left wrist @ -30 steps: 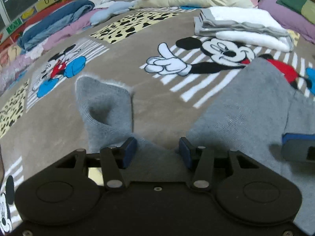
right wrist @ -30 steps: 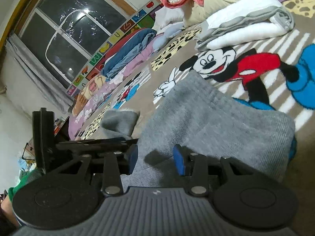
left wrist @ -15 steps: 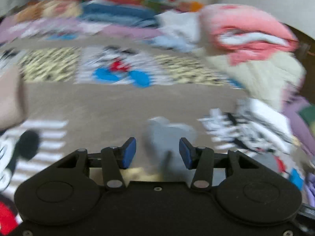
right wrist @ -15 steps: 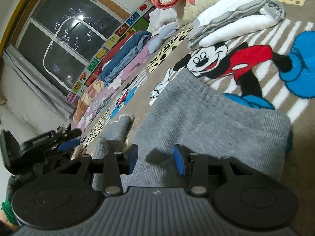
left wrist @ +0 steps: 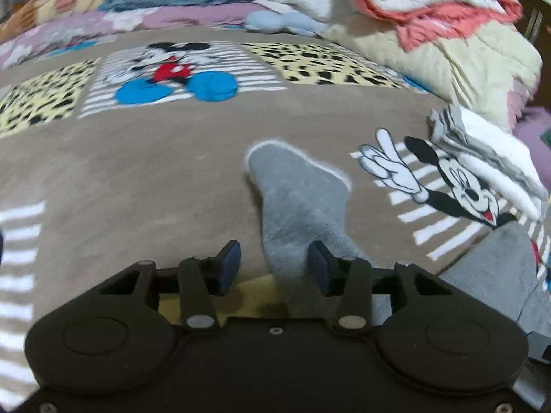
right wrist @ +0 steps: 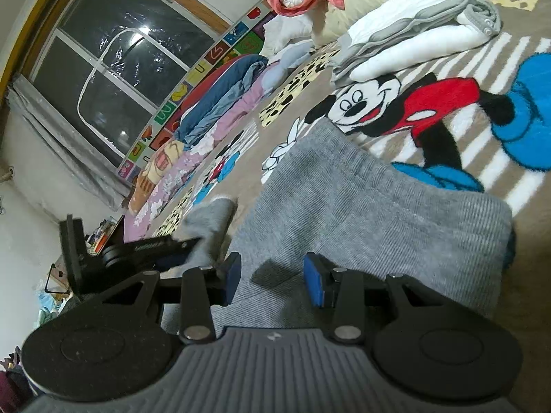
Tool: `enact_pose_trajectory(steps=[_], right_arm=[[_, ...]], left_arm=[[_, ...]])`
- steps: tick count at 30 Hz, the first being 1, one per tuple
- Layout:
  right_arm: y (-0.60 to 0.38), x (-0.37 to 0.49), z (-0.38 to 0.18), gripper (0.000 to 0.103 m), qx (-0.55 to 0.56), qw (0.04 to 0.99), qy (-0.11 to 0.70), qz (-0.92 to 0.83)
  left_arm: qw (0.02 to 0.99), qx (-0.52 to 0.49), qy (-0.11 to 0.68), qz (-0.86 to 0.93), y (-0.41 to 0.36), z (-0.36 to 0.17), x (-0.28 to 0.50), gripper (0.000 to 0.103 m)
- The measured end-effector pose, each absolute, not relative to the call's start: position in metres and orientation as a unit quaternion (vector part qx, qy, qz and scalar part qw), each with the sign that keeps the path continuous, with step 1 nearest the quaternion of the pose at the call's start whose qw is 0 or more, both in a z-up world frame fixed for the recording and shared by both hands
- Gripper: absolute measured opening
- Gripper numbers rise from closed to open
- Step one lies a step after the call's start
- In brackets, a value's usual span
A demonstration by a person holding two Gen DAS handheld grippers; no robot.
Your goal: Fold clothes
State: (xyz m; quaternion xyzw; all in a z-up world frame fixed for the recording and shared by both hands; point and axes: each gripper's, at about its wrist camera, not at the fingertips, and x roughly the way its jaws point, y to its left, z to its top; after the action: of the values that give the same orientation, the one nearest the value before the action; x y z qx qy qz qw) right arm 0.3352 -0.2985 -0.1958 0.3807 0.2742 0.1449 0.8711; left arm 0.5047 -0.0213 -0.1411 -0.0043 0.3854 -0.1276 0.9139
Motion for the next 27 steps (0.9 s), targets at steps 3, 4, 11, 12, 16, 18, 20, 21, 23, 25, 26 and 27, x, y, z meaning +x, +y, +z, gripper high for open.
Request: enact_pose_trajectory(steps=[3,4,11,12,16,18,20,21,23,25,26,27], right_arm=[[-0.299,0.336,-0.196,0.041,0.381,0.871,0.274,0.146],[-0.299,0.336,-0.196,0.041,0.381,0.871,0.273,0.146],[-0.298,0.336,-0.197,0.042,0.381,0.871,0.273,0.147],[-0.298,0.336,-0.197,0.042,0.382,0.871,0.273,0.147],[-0.297,0.336,-0.195,0.042,0.381,0.871,0.273,0.146],[-0.297,0.336,-0.195,0.042,0.38,0.872,0.273,0.145],[-0.297,0.336,-0.195,0.042,0.38,0.872,0.273,0.143],[-0.297,0.336,-0.195,0.042,0.379,0.872,0.273,0.143],[-0.297,0.336,-0.194,0.042,0.379,0.873,0.273,0.142],[-0.296,0.336,-0.194,0.042,0.377,0.874,0.272,0.14],[-0.296,0.336,-0.194,0.042,0.376,0.875,0.272,0.139],[-0.296,0.336,-0.194,0.042,0.375,0.875,0.272,0.139]], left_arm=[[0.913,0.008,0.383,-0.14,-0.034,-0.144,0.508,0.043],[0.912,0.008,0.383,-0.146,-0.037,-0.144,0.509,0.043],[0.916,0.043,0.365,-0.162,-0.057,-0.133,0.492,0.012],[0.92,0.046,0.358,-0.153,-0.053,-0.128,0.487,0.012],[0.936,0.059,0.329,-0.107,-0.038,-0.104,0.465,0.011],[0.944,0.064,0.316,-0.074,-0.027,-0.093,0.453,0.009],[0.948,0.071,0.307,-0.039,-0.016,-0.083,0.441,0.009],[0.949,0.076,0.305,-0.02,-0.012,-0.081,0.435,0.009],[0.949,0.083,0.305,0.016,-0.002,-0.078,0.424,0.009],[0.944,0.075,0.318,0.047,0.007,-0.083,0.419,0.009],[0.941,0.071,0.325,0.062,0.012,-0.086,0.417,0.009],[0.938,0.066,0.331,0.077,0.017,-0.088,0.415,0.009]])
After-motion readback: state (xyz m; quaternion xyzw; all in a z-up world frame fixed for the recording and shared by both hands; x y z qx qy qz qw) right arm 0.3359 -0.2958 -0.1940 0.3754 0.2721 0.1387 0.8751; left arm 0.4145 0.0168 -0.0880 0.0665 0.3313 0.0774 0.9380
